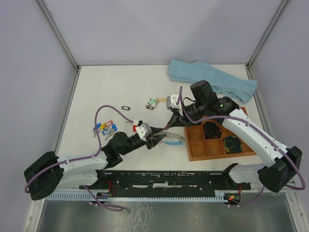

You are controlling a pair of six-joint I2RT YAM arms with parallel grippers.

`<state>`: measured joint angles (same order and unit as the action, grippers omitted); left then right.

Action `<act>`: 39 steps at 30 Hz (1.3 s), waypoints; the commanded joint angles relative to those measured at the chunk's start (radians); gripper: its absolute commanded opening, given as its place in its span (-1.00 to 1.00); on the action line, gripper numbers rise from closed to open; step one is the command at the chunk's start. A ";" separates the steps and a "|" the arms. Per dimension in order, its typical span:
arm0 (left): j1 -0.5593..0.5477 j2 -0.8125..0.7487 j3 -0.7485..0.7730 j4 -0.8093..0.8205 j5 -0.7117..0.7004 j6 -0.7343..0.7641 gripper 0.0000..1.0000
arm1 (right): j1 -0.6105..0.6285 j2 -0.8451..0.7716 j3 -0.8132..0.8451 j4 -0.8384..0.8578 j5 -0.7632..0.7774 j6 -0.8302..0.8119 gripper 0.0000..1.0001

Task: Remove the keys from the keyring
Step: Remove the key from the keyring.

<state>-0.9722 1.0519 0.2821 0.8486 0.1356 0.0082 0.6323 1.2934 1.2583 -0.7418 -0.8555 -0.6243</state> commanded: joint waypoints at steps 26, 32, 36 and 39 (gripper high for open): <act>-0.003 -0.051 0.046 -0.015 -0.099 0.000 -0.94 | -0.012 -0.016 0.038 0.077 -0.016 0.038 -0.99; -0.003 -0.102 0.055 -0.090 -0.104 0.023 -0.95 | -0.016 -0.017 0.034 0.082 0.023 0.039 -0.99; -0.003 -0.123 0.095 -0.187 -0.107 0.036 -0.94 | -0.016 -0.014 0.020 0.094 0.049 0.034 -0.99; -0.003 -0.127 0.138 -0.273 -0.109 0.041 -0.94 | -0.016 -0.010 0.004 0.104 0.057 0.031 -0.99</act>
<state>-0.9730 0.9501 0.3298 0.6552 0.0509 0.0090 0.6205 1.2934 1.2583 -0.6956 -0.8146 -0.5983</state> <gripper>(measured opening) 0.043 0.026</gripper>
